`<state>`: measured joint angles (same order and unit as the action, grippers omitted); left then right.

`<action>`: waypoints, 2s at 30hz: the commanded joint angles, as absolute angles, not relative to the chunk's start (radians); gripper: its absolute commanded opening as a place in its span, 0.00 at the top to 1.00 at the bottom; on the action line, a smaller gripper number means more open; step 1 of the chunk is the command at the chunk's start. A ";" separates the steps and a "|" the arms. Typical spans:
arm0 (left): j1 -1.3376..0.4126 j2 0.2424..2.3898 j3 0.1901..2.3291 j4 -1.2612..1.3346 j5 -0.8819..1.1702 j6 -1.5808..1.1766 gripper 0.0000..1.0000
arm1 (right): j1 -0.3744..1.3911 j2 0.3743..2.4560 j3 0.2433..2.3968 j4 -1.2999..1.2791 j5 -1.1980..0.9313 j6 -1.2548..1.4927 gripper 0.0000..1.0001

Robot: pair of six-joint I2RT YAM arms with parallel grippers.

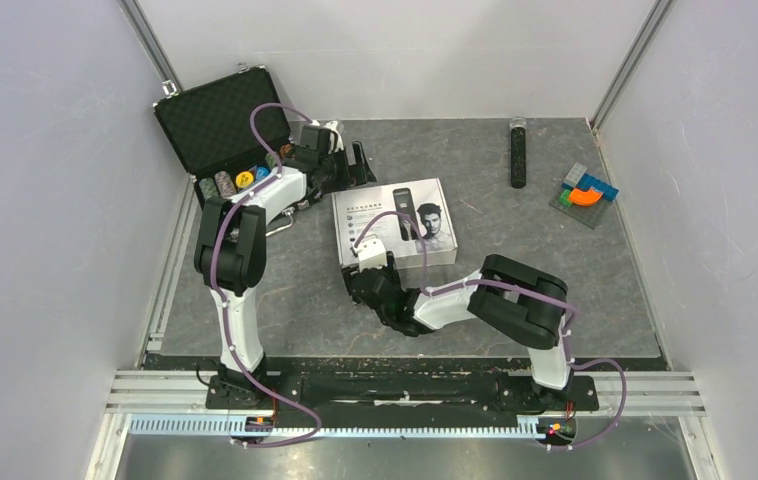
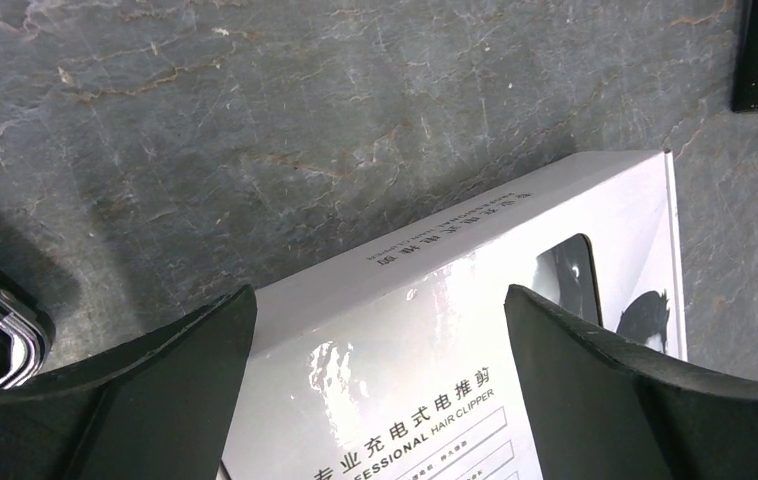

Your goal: Sort the hair-cutting tools

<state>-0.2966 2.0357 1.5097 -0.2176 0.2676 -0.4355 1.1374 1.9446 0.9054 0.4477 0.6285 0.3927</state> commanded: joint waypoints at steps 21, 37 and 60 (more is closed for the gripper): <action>-0.303 2.074 1.693 -0.312 0.280 -0.459 0.00 | 0.939 1.503 0.518 0.322 0.383 0.295 0.15; -0.373 2.269 1.909 -0.155 0.323 -0.498 0.00 | 0.731 1.433 0.345 0.457 0.279 0.145 0.26; -0.504 2.371 1.964 -0.246 0.478 -0.375 0.00 | 0.579 1.628 0.494 0.683 -0.008 0.069 0.25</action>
